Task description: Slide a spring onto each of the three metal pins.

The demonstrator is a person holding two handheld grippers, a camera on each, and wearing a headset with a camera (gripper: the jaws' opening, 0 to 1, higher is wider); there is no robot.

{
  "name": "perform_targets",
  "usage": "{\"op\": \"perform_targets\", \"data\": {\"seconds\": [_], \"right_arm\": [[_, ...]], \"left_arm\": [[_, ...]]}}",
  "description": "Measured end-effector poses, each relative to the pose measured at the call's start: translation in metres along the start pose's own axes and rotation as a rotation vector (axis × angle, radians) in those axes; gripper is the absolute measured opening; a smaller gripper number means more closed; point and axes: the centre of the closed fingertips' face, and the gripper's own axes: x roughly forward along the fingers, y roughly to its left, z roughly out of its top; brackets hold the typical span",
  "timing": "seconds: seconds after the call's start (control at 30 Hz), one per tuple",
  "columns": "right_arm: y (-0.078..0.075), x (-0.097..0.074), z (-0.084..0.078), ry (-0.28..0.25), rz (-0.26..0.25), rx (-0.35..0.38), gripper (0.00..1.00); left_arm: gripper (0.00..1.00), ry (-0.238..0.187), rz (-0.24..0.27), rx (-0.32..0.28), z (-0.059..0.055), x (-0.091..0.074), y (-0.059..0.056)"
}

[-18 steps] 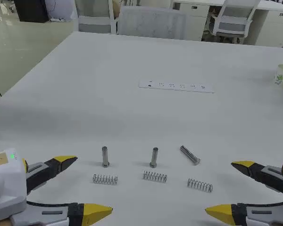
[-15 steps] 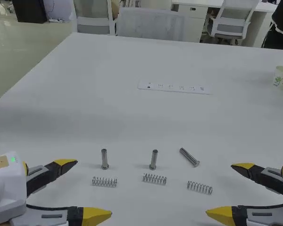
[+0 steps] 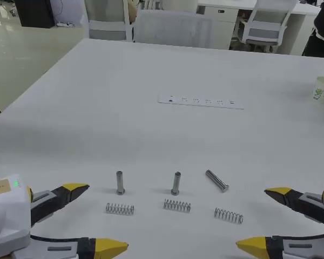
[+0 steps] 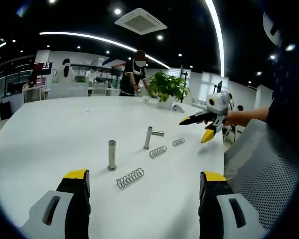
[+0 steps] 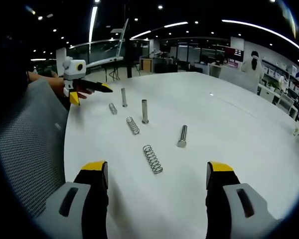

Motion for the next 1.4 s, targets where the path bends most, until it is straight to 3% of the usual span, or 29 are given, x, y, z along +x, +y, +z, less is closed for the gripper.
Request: {"op": "perform_targets", "data": {"seconds": [1.4], "right_arm": [[0.0003,0.0008,-0.0002,0.004,-0.007,0.011,0.79]], "left_arm": [[0.87,-0.002,0.003,-0.006,-0.0015,0.0005,0.0023]]}}
